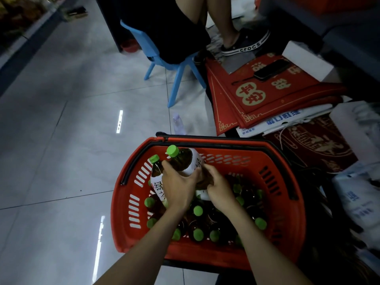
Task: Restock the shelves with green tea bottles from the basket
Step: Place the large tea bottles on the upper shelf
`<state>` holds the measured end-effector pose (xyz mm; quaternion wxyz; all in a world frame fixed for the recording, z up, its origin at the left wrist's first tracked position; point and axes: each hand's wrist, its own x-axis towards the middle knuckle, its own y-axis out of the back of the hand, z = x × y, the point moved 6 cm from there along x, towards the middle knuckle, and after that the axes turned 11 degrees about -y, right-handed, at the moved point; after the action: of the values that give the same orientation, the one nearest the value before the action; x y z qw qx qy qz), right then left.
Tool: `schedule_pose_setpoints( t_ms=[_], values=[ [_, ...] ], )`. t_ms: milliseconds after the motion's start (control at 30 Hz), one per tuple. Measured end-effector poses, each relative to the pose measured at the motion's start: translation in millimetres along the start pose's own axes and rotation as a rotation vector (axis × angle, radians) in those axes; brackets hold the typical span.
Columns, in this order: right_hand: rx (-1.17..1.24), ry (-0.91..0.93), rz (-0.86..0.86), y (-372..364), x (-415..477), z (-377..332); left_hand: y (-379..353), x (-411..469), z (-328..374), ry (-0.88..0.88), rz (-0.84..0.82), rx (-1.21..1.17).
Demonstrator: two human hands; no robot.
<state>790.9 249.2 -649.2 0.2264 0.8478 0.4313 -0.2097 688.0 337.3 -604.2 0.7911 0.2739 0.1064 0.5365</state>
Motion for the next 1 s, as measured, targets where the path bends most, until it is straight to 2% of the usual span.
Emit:
schedule_pose_setpoints(
  t_ms=[100,167,300,367,433,600,767,1000],
  values=[
    [0.127,0.0,-0.065,8,-8,1,7,-1,8,-0.063,0.014,-0.038],
    [0.125,0.009,-0.056,16,-16,-5,14,2,13,-0.057,-0.025,-0.065],
    [-0.037,-0.018,-0.097,39,-31,-18,18,7,32,-0.017,-0.326,-0.268],
    [-0.015,-0.047,-0.22,48,-42,-21,21,7,52,-0.045,-0.445,-0.374],
    [0.032,-0.018,-0.272,56,-57,-25,27,5,74,-0.069,-0.503,-0.432],
    [0.164,0.158,-0.088,91,-111,-68,45,2,130,-0.146,-0.572,-0.561],
    [0.246,0.297,0.077,140,-181,-103,52,-36,208,-0.364,-0.812,-0.652],
    [0.088,0.422,0.248,240,-310,-162,49,-72,339,-0.511,-0.803,-0.957]
  ],
)
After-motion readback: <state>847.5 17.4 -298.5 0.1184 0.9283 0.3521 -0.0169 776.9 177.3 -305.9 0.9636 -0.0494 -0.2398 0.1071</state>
